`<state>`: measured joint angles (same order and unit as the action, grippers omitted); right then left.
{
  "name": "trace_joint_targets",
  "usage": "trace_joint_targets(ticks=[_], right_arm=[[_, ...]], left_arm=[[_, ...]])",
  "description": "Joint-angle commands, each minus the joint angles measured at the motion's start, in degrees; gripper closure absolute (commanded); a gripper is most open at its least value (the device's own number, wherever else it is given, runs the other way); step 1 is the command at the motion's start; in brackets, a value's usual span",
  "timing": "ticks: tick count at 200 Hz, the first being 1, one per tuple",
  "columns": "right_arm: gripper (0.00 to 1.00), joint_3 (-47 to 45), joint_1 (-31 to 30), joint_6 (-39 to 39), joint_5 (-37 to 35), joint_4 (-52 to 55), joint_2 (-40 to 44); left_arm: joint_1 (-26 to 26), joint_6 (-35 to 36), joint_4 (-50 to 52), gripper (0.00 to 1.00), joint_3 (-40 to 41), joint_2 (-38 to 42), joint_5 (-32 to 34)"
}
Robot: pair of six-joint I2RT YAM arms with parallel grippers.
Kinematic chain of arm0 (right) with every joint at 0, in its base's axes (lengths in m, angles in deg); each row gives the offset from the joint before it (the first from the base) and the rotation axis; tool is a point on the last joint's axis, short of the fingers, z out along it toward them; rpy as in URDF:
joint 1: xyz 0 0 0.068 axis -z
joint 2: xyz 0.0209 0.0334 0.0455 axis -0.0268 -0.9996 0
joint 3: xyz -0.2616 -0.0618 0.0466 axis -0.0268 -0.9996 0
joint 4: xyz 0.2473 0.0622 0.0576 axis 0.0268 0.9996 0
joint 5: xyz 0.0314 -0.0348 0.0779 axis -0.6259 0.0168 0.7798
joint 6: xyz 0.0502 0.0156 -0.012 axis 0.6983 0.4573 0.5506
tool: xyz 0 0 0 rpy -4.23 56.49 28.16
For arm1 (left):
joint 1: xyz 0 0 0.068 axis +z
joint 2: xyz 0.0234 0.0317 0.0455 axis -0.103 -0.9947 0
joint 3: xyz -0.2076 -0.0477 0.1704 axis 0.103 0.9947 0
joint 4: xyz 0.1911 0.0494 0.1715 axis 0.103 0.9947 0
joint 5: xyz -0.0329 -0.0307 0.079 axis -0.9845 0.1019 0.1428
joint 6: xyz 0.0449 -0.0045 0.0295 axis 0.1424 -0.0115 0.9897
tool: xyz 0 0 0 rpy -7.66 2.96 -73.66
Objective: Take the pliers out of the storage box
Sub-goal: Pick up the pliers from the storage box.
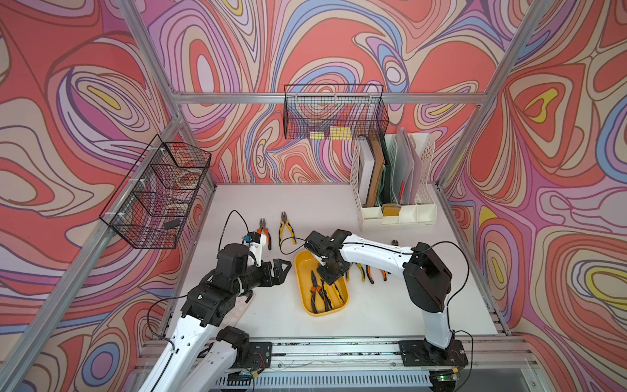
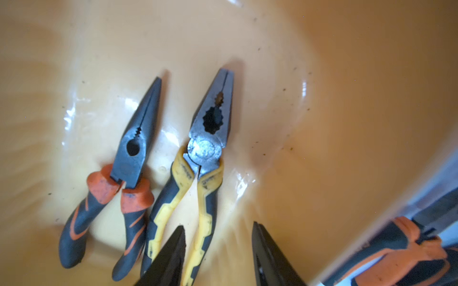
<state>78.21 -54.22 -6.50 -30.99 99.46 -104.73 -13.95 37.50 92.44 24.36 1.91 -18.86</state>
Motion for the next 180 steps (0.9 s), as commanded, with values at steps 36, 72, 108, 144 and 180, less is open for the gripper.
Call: trace_joint_targets(ticks=[36, 72, 108, 144, 180], right_arm=[[0.54, -1.4, -1.3, -2.3, -1.2, -1.2, -4.3], [0.56, -2.0, -1.4, -0.4, -1.2, -3.1, -6.6], [0.62, -3.4, -1.4, 2.5, -1.0, -6.6, -8.1], [0.78, -5.5, -1.4, 6.6, -2.8, -8.6, -5.9], [0.86, -2.8, -1.3, 9.0, -6.5, -5.0, 0.1]], left_arm=[[-0.1, -0.2, 0.7, 0.16, 0.3, 0.5, 1.4], [-0.1, -0.3, 0.7, 0.16, 0.4, 0.5, 1.6], [-0.1, -0.4, 0.9, 0.16, 0.5, 0.5, 2.1], [-0.2, -0.4, 0.9, 0.16, 0.5, 0.9, 2.5], [-0.2, -0.5, 0.8, 0.16, 0.5, 0.6, 2.7]])
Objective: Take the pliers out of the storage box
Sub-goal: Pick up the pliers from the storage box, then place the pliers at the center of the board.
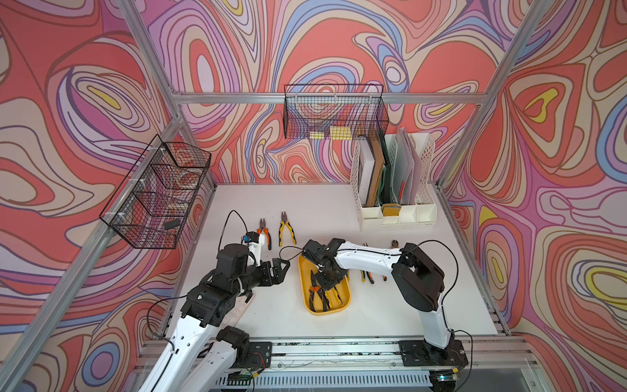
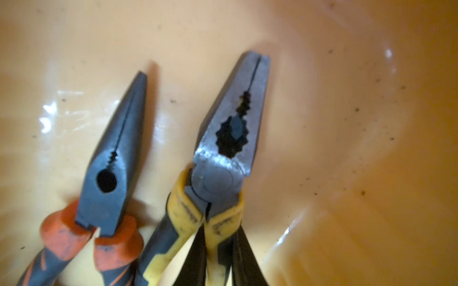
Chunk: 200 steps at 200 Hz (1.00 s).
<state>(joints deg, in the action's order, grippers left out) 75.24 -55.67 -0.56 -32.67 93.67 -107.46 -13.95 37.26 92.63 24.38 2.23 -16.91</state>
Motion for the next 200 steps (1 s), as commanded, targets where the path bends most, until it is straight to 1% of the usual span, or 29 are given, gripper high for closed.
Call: trace_joint_targets(ticks=[1, 17, 54, 71, 88, 105, 135, 167, 181, 200], right_arm=[[0.87, 0.3, 0.1, 3.1, -5.0, 0.8, 3.0], [0.9, 2.3, 0.1, 3.8, -6.1, 2.5, 5.7], [0.92, 7.6, 0.2, 4.5, -8.5, 5.4, 10.4], [0.92, 10.4, 0.6, 3.9, -9.3, 6.2, 11.4], [0.92, 13.7, 2.3, 2.4, -9.0, 7.0, 11.1], [0.93, 17.5, 5.2, 0.4, -8.4, 8.0, 9.7], [0.94, 24.2, 12.6, -3.1, -6.0, 8.0, 6.5], [0.94, 33.6, 20.7, -8.6, -3.9, 8.4, -0.9], [0.94, 38.3, 22.8, -10.8, -4.0, 9.1, -4.7], [0.94, 41.4, 24.7, -13.1, -3.2, 7.7, -8.3]], left_arm=[[-0.2, -0.3, 0.6, 0.16, 0.5, 0.3, 0.7], [-0.2, -0.2, 0.7, 0.16, 0.4, 0.3, 0.9], [-0.2, -0.4, 0.9, 0.15, 0.5, 0.8, 1.6], [-0.2, -0.4, 0.8, 0.16, 0.5, 0.6, 1.7], [-0.1, -0.4, 1.0, 0.16, 0.4, 0.3, 1.5], [-0.2, -0.4, 1.1, 0.16, 0.5, 0.2, 1.4], [-0.2, -0.4, 1.0, 0.16, 0.4, 0.1, 1.5], [-0.1, -0.2, 0.9, 0.15, 0.3, -0.9, 0.9], [-0.2, -0.1, 0.9, 0.15, 0.3, -1.5, 0.5], [-0.2, -0.1, 0.7, 0.15, 0.3, -2.2, -0.1]])
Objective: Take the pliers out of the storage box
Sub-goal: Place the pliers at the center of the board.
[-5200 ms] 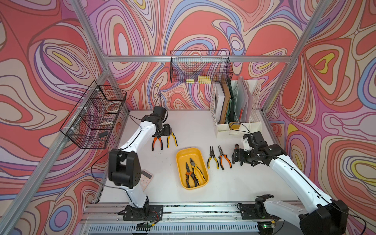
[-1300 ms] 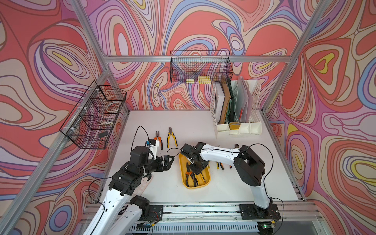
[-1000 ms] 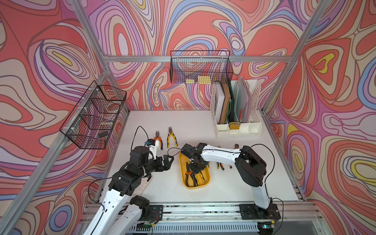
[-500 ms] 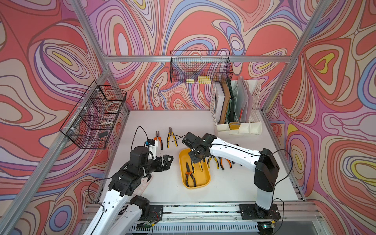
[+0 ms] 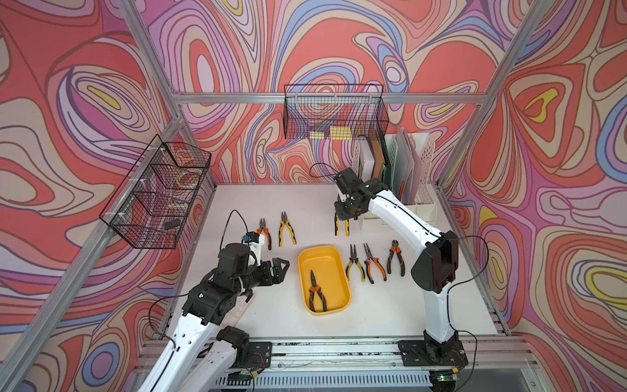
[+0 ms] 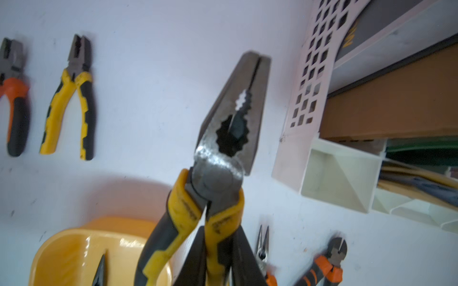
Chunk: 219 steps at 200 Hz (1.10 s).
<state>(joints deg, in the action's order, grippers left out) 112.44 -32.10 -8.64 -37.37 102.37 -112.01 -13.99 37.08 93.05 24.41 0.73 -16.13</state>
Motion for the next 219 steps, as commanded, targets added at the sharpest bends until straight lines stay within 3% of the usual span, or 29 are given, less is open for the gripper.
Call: trace_joint_targets(ticks=[1, 72, 156, 177, 205, 219], right_arm=[[0.94, 4.4, 1.2, -5.1, 1.5, -1.1, -4.0], [0.94, 9.3, 2.4, -5.7, 5.4, -9.3, -17.8], [0.9, 15.9, 2.4, -5.3, -0.4, -14.0, -25.9], [0.81, 18.3, 2.6, -5.7, -1.4, -13.6, -28.1], [0.46, 18.4, 2.9, -5.8, -2.5, -13.5, -28.7], [0.37, 17.8, 3.1, -5.6, -2.8, -13.5, -28.1]], left_arm=[[-0.1, 0.0, 0.3, 0.15, 0.3, -0.7, -0.8], [-0.2, -0.1, 0.7, 0.15, 0.2, -1.7, -1.4], [-0.1, 1.3, 1.6, 0.16, -1.1, -4.5, -2.0], [-0.2, 1.1, 1.5, 0.15, -0.9, -4.6, -2.1], [-0.2, 1.0, 1.6, 0.15, -0.9, -4.3, -1.9], [-0.2, 1.0, 1.5, 0.16, -0.8, -4.3, -1.7]])
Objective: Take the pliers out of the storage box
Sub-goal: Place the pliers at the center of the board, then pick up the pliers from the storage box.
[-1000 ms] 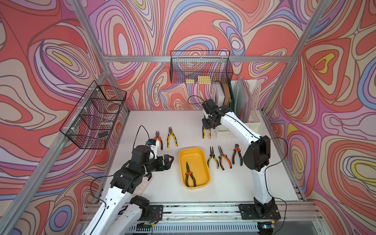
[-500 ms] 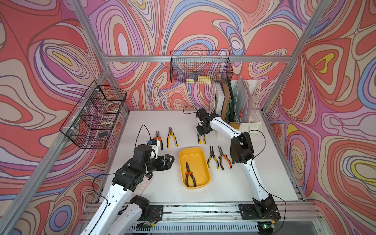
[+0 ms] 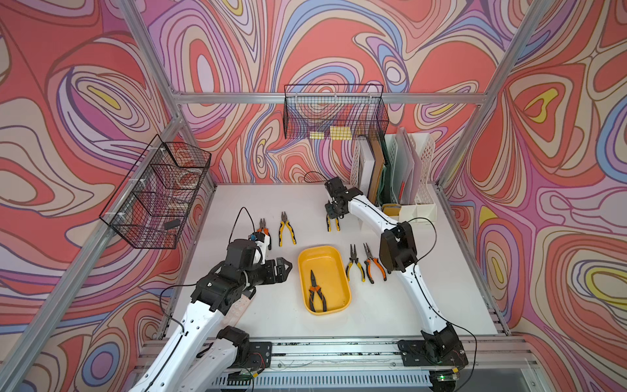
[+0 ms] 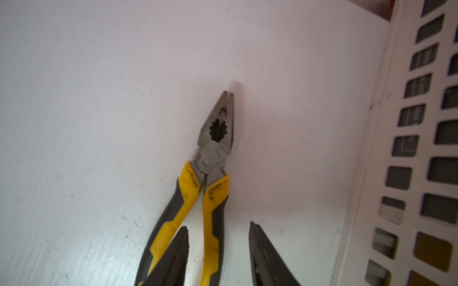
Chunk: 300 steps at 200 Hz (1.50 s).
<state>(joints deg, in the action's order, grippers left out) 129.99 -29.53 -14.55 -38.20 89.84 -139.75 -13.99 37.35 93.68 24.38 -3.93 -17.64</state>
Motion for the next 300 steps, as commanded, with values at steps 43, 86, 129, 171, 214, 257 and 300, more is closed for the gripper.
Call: trace_joint_targets(ticks=[43, 86, 129, 171, 214, 257, 300], right_arm=[[0.27, 0.2, 0.8, 0.5, -3.3, 0.5, 3.9], [0.2, -2.2, 1.0, 1.6, -3.0, 3.5, 13.1], [0.19, -15.5, 1.0, 3.6, 3.1, 5.6, 27.3], [0.21, -40.8, 1.0, 7.4, 6.8, 1.0, 46.2], [0.24, -65.3, 0.9, 15.0, 13.4, -4.4, 66.8], [0.24, -78.0, 0.8, 17.6, 13.5, -1.7, 79.9], [0.24, -81.5, 0.8, 17.0, 10.0, 1.8, 85.5]], left_arm=[[-0.1, 0.4, 0.7, 0.16, -0.6, -0.5, -0.3], [-0.2, -0.1, 1.6, 0.17, -0.9, -2.5, 1.2], [-0.3, 1.1, 3.9, 0.19, -3.2, -7.0, 2.4], [-0.7, 1.8, 6.4, 0.2, -6.4, -11.0, 2.6], [-3.1, 3.3, 10.1, 0.22, -9.6, -14.0, 4.2], [-11.8, 0.3, 9.6, 0.28, -9.7, -15.3, 4.7], [-22.5, -7.9, 8.5, 0.3, -7.9, -16.8, 10.4]])
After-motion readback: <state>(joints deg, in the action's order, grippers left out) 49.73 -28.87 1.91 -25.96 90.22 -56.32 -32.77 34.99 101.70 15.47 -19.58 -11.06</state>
